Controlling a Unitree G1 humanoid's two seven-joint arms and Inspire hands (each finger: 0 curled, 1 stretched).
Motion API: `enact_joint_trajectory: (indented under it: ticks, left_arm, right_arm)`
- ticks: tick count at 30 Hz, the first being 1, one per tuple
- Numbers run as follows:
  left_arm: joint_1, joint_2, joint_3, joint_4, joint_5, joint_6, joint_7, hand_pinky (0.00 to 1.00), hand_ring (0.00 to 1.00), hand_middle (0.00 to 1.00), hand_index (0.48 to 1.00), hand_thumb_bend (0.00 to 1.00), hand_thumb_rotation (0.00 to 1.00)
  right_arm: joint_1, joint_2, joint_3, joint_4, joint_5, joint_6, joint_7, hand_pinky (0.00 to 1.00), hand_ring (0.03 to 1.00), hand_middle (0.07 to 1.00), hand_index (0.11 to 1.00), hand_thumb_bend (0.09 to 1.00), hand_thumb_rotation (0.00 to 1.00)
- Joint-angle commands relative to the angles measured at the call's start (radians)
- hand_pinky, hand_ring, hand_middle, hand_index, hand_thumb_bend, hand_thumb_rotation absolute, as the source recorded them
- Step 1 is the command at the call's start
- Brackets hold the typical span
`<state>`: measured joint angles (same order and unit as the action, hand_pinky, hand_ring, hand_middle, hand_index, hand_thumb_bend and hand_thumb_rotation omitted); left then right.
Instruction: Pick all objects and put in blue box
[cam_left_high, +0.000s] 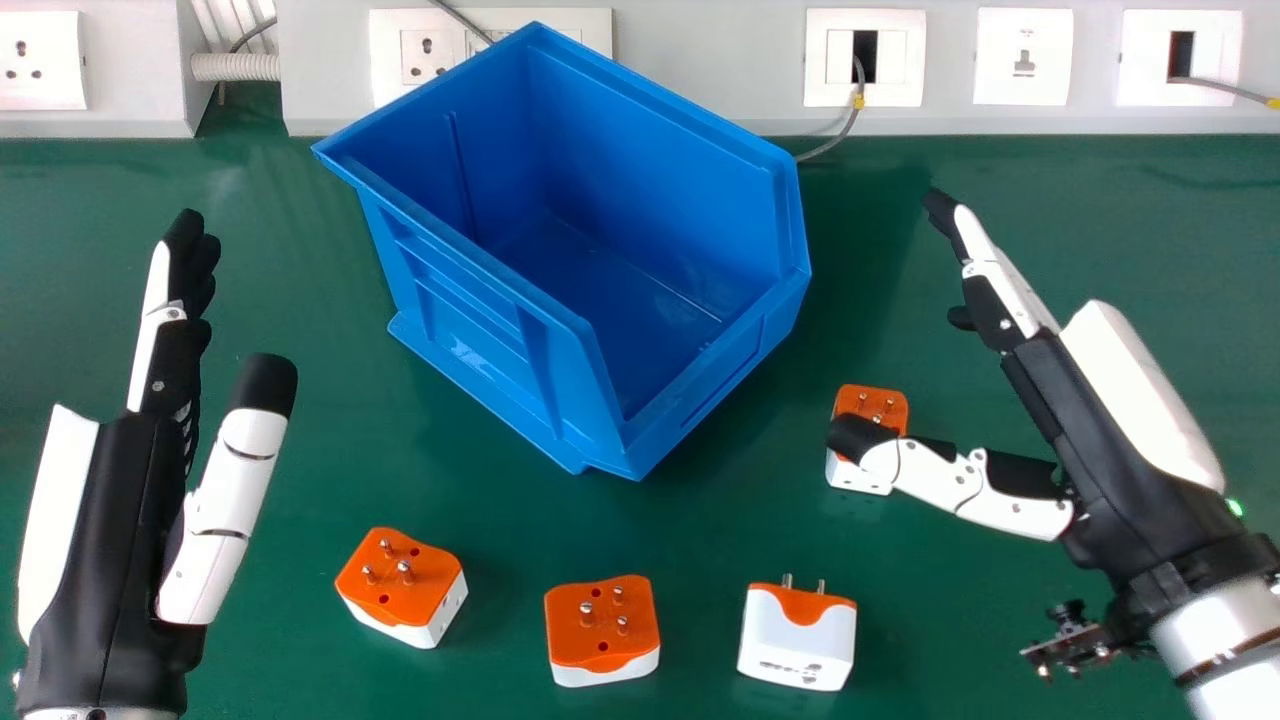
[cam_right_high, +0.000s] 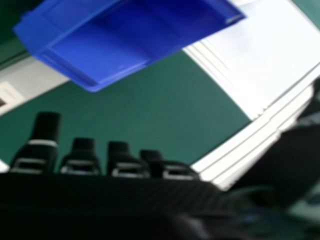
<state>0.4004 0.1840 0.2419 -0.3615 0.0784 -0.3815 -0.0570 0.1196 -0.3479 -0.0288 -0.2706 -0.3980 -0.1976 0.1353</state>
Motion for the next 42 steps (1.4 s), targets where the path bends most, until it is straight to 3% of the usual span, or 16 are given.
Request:
enact_joint_trajectory:
  ticks: [1, 10, 30, 35, 42]
  left_arm:
    - [-0.007, 0.006, 0.008, -0.013, 0.006, -0.006, 0.004, 1.0, 1.0, 1.0, 1.0, 0.59, 1.0]
    - [-0.008, 0.009, 0.012, -0.009, 0.001, -0.007, 0.0, 1.0, 1.0, 1.0, 1.0, 0.6, 1.0]
    - [-0.022, 0.008, 0.011, -0.03, -0.002, 0.041, -0.003, 1.0, 1.0, 1.0, 1.0, 0.61, 1.0]
    - [-0.03, 0.006, 0.009, -0.023, 0.004, 0.038, 0.0, 1.0, 1.0, 1.0, 1.0, 0.62, 1.0]
    - [-0.025, 0.002, 0.007, -0.03, 0.001, 0.041, 0.0, 1.0, 1.0, 1.0, 1.0, 0.62, 1.0]
  right_arm:
    - [-0.035, 0.005, 0.005, 0.017, 0.011, -0.002, -0.014, 0.85, 0.989, 1.0, 1.0, 0.501, 0.62]
    - [-0.107, -0.052, 0.015, 0.083, -0.009, 0.063, 0.043, 0.85, 0.991, 1.0, 1.0, 0.499, 0.58]
    - [-0.321, -0.188, 0.102, 0.307, -0.08, 0.082, 0.131, 0.88, 0.983, 1.0, 1.0, 0.522, 0.57]
    - [-0.382, -0.21, 0.137, 0.377, -0.109, 0.089, 0.147, 0.89, 0.982, 1.0, 1.0, 0.558, 0.59]
    - [-0.433, -0.235, 0.177, 0.419, -0.148, 0.099, 0.168, 0.89, 0.978, 1.0, 1.0, 0.587, 0.58]
